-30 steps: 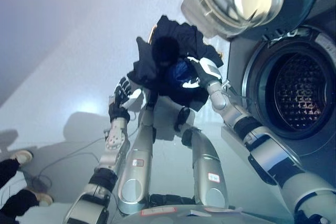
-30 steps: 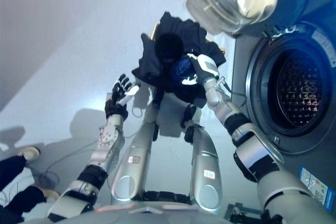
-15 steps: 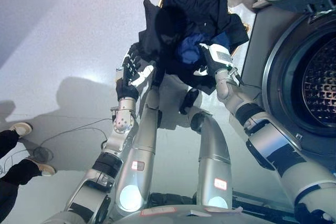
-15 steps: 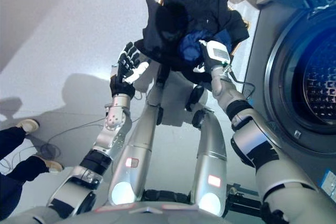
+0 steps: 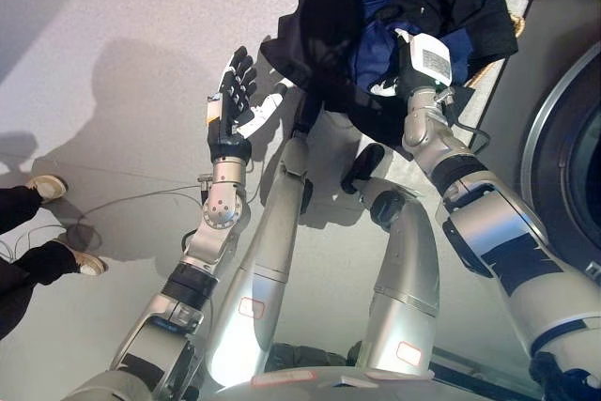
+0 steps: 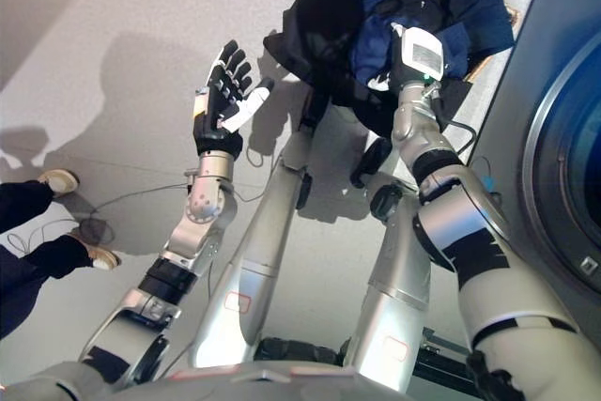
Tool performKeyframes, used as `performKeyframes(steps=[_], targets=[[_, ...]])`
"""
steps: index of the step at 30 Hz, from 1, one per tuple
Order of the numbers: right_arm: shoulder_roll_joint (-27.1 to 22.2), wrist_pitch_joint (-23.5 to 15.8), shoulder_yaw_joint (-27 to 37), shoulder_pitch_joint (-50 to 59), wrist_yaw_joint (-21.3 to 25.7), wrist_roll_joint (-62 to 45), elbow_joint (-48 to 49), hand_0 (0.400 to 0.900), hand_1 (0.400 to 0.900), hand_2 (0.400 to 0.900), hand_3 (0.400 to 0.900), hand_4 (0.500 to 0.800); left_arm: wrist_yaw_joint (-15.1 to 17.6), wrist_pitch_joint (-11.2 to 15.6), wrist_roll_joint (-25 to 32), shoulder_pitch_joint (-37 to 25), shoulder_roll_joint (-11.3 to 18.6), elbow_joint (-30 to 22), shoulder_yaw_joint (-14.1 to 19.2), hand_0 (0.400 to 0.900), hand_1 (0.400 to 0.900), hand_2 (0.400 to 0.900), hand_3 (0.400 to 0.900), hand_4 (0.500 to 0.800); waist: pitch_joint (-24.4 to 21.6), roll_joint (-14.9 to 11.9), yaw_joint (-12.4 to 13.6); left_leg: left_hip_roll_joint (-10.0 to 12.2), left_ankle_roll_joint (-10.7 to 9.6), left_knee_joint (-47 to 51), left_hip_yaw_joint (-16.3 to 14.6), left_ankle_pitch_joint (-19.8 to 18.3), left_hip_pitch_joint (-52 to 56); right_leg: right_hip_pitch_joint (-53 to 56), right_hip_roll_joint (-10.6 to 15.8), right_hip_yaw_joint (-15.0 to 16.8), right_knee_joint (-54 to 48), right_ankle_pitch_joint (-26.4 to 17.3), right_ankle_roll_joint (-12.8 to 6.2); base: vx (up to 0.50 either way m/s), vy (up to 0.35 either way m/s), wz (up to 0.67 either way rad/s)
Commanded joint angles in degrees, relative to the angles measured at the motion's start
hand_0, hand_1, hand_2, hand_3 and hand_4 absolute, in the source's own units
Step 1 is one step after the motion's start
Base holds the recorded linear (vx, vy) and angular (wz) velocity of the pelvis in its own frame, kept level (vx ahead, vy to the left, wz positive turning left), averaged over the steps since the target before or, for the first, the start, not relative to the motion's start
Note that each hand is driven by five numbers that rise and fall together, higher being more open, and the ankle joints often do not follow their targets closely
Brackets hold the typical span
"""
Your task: Put the clothes in the basket into the washing machine.
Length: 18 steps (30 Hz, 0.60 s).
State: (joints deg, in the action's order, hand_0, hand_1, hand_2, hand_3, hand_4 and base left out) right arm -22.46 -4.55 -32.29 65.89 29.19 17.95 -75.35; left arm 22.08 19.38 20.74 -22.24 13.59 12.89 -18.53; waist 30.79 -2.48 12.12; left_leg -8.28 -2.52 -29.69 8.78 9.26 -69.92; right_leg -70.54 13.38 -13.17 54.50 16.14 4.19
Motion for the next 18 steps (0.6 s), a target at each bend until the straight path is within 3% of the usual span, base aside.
performKeyframes(steps=[1,5,6,7,8,18], targets=[[-2.7,0.1,-1.8,-1.5,1.2,-0.1,-0.7,0.9,0.9,0.9,0.9,0.8,-0.1,5.9,-1.6,2.2,-2.1,-6.4,-1.3,0.9,0.9,0.9,0.9,0.8,-3.7,5.7,0.4,-0.8,3.1,-13.7,-0.3,-17.0,-2.5,-1.8,0.8,5.0,-2.9,-4.0,-7.08,0.0,0.0,0.0],[-2.3,1.0,-2.5,-2.0,0.3,1.1,-1.6,0.9,0.9,0.9,0.9,0.8,-0.5,6.1,-0.9,2.7,-2.2,-6.5,-1.4,0.9,0.9,0.9,0.9,0.8,-3.9,5.9,0.7,-1.0,3.2,-14.3,-0.4,-17.1,-3.4,-2.8,1.1,5.2,-2.2,-3.7,-6.93,0.0,-0.006,0.03],[-2.3,1.1,-2.4,-1.8,0.1,1.1,-1.7,0.7,0.7,0.7,0.7,0.68,-0.5,6.1,-0.8,2.8,-2.3,-6.4,-1.4,0.9,0.9,0.9,0.9,0.8,-3.9,5.9,0.7,-1.0,3.2,-14.4,-0.4,-17.0,-3.7,-3.0,1.2,5.2,-2.2,-3.8,-6.93,0.0,-0.015,0.05],[-2.2,1.2,-2.3,-1.8,-0.2,1.1,-2.0,0.625,0.625,0.625,0.625,0.635,-0.6,6.1,-0.8,2.9,-2.3,-6.4,-1.5,0.9,0.9,0.9,0.9,0.8,-4.0,6.0,0.8,-1.2,3.2,-14.3,-0.3,-16.9,-3.7,-3.2,1.2,5.1,-2.1,-3.8,-6.95,0.0,-0.013,0.03],[-2.2,1.3,-2.2,-1.6,-0.3,1.2,-2.2,0.402,0.402,0.402,0.402,0.501,-0.7,6.0,-0.8,3.0,-2.2,-6.4,-1.6,0.9,0.9,0.9,0.9,0.8,-4.1,6.0,0.8,-1.3,3.2,-14.4,-0.2,-16.9,-4.0,-3.5,1.4,5.1,-2.0,-3.8,-6.96,0.0,0.0,0.0],[-3.1,1.3,-1.5,-1.5,-0.1,0.6,-2.2,0.4,0.4,0.4,0.4,0.5,-0.8,5.9,-0.9,2.6,-2.0,-6.5,-1.6,0.9,0.9,0.9,0.9,0.8,-4.1,6.3,0.6,-1.4,3.2,-14.6,-0.3,-16.6,-4.9,-4.6,1.4,5.6,-1.5,-3.8,-6.98,0.0,0.0,0.0]])
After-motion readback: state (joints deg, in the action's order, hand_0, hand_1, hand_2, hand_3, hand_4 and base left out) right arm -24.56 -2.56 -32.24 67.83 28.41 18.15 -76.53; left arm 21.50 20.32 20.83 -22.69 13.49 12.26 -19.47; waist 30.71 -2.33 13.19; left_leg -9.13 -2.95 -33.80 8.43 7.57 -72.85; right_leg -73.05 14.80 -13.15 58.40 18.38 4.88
